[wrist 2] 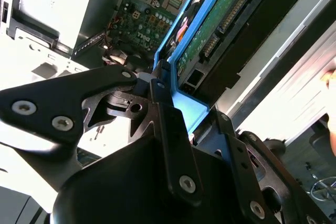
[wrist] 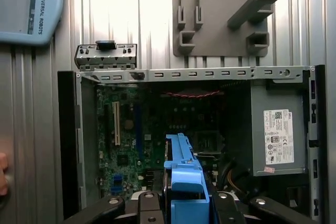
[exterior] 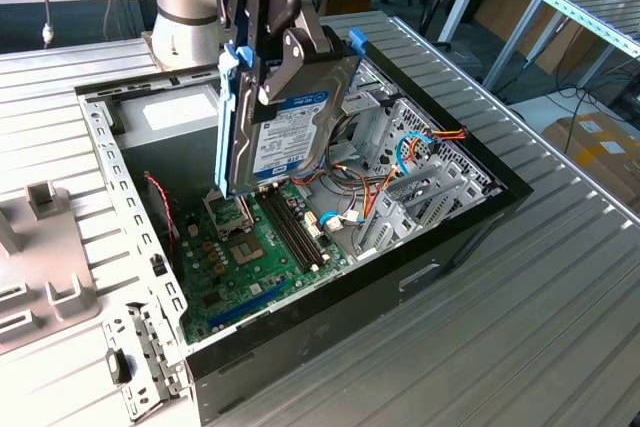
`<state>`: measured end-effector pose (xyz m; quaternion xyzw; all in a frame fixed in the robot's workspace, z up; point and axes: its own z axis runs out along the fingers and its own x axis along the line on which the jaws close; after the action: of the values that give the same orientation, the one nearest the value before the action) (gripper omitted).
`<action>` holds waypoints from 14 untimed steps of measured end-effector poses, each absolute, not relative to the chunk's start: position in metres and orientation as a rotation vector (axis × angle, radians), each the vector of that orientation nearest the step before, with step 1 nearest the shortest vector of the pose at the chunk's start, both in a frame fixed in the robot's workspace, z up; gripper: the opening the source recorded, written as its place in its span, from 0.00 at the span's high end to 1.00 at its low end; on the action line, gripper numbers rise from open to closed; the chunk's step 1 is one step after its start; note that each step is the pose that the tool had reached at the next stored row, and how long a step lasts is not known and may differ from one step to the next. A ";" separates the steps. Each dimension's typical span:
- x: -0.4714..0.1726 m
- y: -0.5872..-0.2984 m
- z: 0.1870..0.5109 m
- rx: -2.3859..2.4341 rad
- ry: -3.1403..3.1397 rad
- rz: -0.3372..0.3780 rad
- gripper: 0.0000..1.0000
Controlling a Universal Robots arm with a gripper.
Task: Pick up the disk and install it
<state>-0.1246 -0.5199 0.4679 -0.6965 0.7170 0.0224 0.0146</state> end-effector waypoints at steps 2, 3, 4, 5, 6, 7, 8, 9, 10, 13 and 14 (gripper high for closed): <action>-0.123 -0.521 0.468 -2.168 2.232 0.070 0.63; -0.123 -0.521 0.468 -2.168 2.232 0.070 0.63; -0.122 -0.522 0.468 -2.168 2.232 0.070 0.63; -0.122 -0.522 0.468 -2.168 2.232 0.070 0.63; -0.121 -0.523 0.468 -2.168 2.232 0.070 0.63; -0.121 -0.523 0.468 -2.168 2.232 0.070 0.63; -0.120 -0.523 0.467 -2.168 2.232 0.070 0.63; -0.120 -0.524 0.467 -2.168 2.232 0.070 0.63; -0.119 -0.524 0.467 -2.168 2.232 0.070 0.63; -0.117 -0.525 0.467 -2.168 2.232 0.070 0.63; -0.117 -0.526 0.467 -2.168 2.232 0.070 0.63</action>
<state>-0.1168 -0.5258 0.4671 -0.6965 0.7170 0.0225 0.0146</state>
